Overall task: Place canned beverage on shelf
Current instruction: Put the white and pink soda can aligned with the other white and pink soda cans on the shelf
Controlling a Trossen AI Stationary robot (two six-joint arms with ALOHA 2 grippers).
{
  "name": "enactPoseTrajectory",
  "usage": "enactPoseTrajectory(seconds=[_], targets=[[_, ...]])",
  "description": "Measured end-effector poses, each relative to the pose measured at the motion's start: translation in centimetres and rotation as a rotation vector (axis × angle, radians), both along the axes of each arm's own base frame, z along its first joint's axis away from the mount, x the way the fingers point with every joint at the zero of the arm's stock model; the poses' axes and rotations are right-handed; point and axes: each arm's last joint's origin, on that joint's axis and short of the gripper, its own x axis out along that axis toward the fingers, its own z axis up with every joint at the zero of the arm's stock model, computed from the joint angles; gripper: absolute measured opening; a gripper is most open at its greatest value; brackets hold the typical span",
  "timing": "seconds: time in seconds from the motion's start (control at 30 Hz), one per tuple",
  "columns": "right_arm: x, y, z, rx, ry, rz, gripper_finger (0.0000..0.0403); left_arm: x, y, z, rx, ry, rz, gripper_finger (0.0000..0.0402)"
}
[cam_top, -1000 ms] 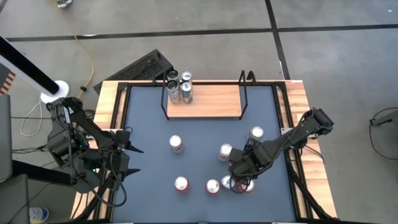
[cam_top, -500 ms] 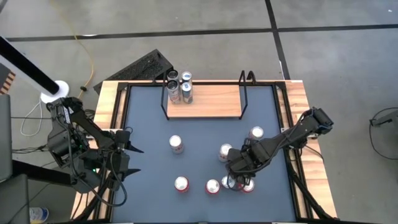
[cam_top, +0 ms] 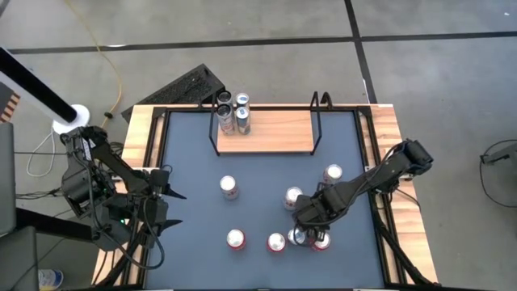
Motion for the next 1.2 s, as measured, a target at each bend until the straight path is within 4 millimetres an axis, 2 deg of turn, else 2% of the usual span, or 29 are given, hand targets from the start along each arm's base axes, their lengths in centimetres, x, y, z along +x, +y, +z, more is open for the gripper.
enactPoseTrajectory(seconds=[0.27,0.5,0.63,0.83,1.03,1.2], targets=[[-0.4,-0.2,0.8,0.016,-0.027,-0.014,0.0235,0.0,0.0,0.0,-0.001,0.001,0.0,0.0275],[-0.7,-0.4,1.2,-0.009,0.014,-0.014,0.0239,0.0,0.0,0.0,0.003,0.002,-0.001,0.0275],[-0.7,-0.8,3.2,-0.04,-0.001,-0.008,0.0237,0.0,0.0,0.0,0.006,0.004,-0.003,0.0275],[-0.6,-1.8,7.8,-0.066,-0.05,-0.006,0.0238,0.0,0.0,0.0,0.008,0.005,-0.003,0.0275],[0.1,-4.1,11.3,-0.073,-0.144,0.008,0.0238,-0.1,0.1,-0.1,0.011,0.007,-0.003,0.0275],[0.9,-7.1,12.9,-0.133,-0.205,0.01,0.0238,-0.1,0.1,0.0,0.011,0.007,-0.003,0.0275]])
